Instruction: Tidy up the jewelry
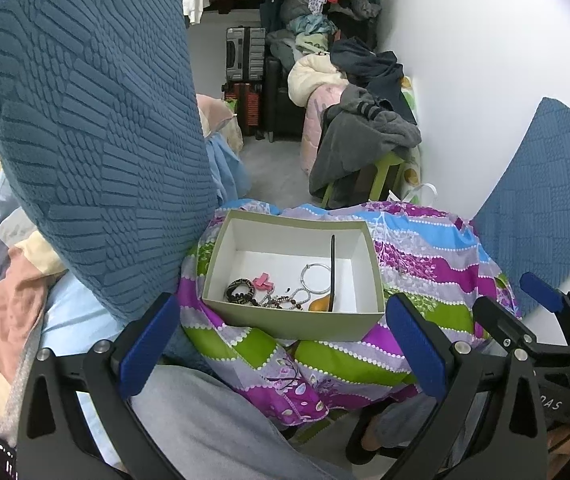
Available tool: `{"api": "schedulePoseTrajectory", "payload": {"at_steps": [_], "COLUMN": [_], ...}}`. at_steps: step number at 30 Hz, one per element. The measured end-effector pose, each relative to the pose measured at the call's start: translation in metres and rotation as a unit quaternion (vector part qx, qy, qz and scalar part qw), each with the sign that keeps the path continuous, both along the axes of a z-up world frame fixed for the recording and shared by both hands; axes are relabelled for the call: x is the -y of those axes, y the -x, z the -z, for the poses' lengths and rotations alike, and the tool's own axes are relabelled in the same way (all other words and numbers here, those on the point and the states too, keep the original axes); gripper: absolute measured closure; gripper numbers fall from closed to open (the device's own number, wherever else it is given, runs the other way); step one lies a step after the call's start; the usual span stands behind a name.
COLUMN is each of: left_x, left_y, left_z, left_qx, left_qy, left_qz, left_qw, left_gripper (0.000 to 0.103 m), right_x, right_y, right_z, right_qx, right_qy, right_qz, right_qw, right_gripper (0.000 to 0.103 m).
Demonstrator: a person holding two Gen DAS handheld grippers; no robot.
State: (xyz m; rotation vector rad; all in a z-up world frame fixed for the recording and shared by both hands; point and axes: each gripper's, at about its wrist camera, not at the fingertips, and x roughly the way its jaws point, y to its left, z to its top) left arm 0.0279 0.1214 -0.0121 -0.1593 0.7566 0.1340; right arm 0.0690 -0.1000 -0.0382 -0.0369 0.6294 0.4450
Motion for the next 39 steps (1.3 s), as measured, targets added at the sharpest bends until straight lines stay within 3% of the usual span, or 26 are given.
{"api": "schedulePoseTrajectory", "payload": {"at_steps": [39], "left_x": [-0.0026], "left_y": [0.0063], "left_z": [0.0022], "left_qx": [-0.005], "left_qy": [0.000], "left_qz": [0.001], "left_qw": [1.0000], "left_gripper": [0.001], "right_x": [0.0041], "right_y": [0.0052], "right_z": [0.0000], "right_qx": [0.010], "right_qy": [0.012], "right_qz": [0.009], "right_qw": [1.000], "right_gripper": [0.000]}}
